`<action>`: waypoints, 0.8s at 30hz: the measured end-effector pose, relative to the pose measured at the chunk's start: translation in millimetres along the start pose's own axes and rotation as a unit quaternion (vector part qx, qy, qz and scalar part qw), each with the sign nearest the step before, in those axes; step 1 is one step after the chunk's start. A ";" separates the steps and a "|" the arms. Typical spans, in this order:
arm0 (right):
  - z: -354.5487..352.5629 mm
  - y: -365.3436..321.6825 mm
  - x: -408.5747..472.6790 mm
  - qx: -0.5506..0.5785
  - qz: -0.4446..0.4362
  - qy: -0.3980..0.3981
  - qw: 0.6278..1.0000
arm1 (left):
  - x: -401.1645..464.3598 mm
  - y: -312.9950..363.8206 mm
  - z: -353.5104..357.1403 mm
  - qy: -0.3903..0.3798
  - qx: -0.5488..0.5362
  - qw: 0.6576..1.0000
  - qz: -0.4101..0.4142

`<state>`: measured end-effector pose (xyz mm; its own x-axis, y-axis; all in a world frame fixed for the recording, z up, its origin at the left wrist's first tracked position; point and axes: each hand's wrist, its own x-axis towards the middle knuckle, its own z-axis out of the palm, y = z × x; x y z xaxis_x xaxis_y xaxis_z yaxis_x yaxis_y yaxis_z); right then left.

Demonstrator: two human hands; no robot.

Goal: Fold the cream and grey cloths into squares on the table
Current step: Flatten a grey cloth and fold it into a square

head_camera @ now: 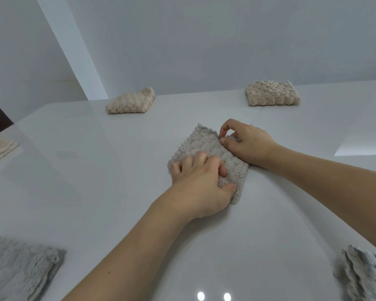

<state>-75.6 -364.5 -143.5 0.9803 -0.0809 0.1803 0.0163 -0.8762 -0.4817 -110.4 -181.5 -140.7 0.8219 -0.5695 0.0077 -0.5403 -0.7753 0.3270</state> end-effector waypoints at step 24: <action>3.0 1.6 -13.3 0.051 -0.198 0.156 0.966 | 30.4 -50.1 -20.1 0.096 -0.218 0.943 -0.232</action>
<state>-88.1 -363.3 -149.3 0.7862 0.0976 0.6103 0.4131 -0.8174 -0.4014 -54.7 -154.5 -137.8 0.9918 -0.1047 -0.0739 -0.0241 -0.7185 0.6951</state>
